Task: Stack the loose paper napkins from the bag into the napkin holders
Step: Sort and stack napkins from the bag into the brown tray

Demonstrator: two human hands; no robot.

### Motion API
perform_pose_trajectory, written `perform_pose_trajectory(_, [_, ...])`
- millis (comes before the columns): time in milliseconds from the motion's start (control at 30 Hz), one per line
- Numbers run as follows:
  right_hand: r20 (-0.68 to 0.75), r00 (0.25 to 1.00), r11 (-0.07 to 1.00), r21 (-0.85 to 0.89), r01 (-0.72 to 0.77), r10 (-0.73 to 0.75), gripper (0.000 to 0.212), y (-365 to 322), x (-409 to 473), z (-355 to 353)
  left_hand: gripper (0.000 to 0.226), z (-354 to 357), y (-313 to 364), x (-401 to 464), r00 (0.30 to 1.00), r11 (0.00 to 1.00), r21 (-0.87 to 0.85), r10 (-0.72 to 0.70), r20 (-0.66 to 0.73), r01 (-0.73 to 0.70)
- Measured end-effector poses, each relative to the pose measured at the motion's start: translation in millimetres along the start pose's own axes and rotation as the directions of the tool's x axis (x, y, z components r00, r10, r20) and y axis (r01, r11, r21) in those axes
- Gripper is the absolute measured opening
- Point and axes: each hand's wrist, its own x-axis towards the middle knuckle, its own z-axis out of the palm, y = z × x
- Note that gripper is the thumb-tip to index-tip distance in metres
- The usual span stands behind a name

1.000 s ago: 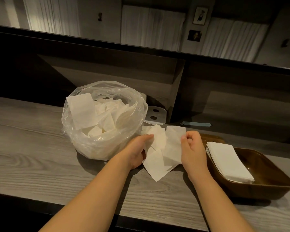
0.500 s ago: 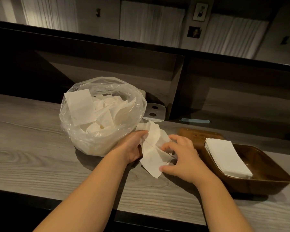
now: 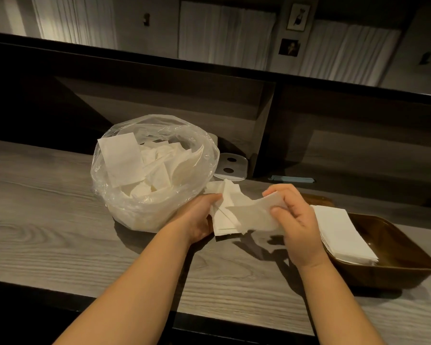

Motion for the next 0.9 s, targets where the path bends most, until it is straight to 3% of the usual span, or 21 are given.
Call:
perform_pose_trajectory(33, [0.029,0.999,0.990,0.134,-0.038,0.034,0.017,-2,0,-2,0.020,0,0,0,1.000,1.000,0.015,0.003,0.017,-0.003])
perform_pose_trajectory(100, [0.080,0.986,0.968,0.195,-0.159,0.146,0.020,-4,2,-4,0.016,1,1,-1,0.998,0.999,0.044,0.001,0.062,-0.004])
perform_pose_trajectory(167, [0.097,0.967,0.965,0.095,-0.244,0.234,0.010,-4,4,-2,0.015,2,2,-2,0.994,0.995,0.098,-0.011,0.110,0.000])
perform_pose_trajectory(300, [0.109,0.943,0.936,-0.202,-0.288,0.313,0.022,-4,5,2,0.014,1,1,-4,0.989,0.982,0.186,-0.020,0.146,-0.008])
perform_pose_trajectory(500, [-0.024,0.933,0.929,-0.086,-0.361,0.360,0.029,0,12,3,0.038,4,2,-7,0.968,0.989,0.131,-0.102,0.228,0.073])
perform_pose_trajectory(667, [-0.124,0.940,0.893,-0.294,-0.340,0.317,0.040,9,16,16,0.025,0,-1,-10,0.935,0.966,0.257,-0.069,0.348,-0.025])
perform_pose_trajectory(733, [-0.142,0.928,0.899,-0.235,-0.369,0.344,0.054,11,17,16,0.029,0,-3,-9,0.932,0.959,0.276,-0.043,0.359,-0.062])
perform_pose_trajectory(833, [-0.084,0.828,0.828,-0.045,-0.560,0.555,0.070,9,17,16,0.032,0,-3,-9,0.925,0.973,0.213,0.001,0.381,-0.089])
perform_pose_trajectory(900, [-0.046,0.744,0.745,0.073,-0.663,0.667,0.058,5,18,15,0.034,-1,-2,-9,0.922,0.979,0.166,0.043,0.385,-0.115])
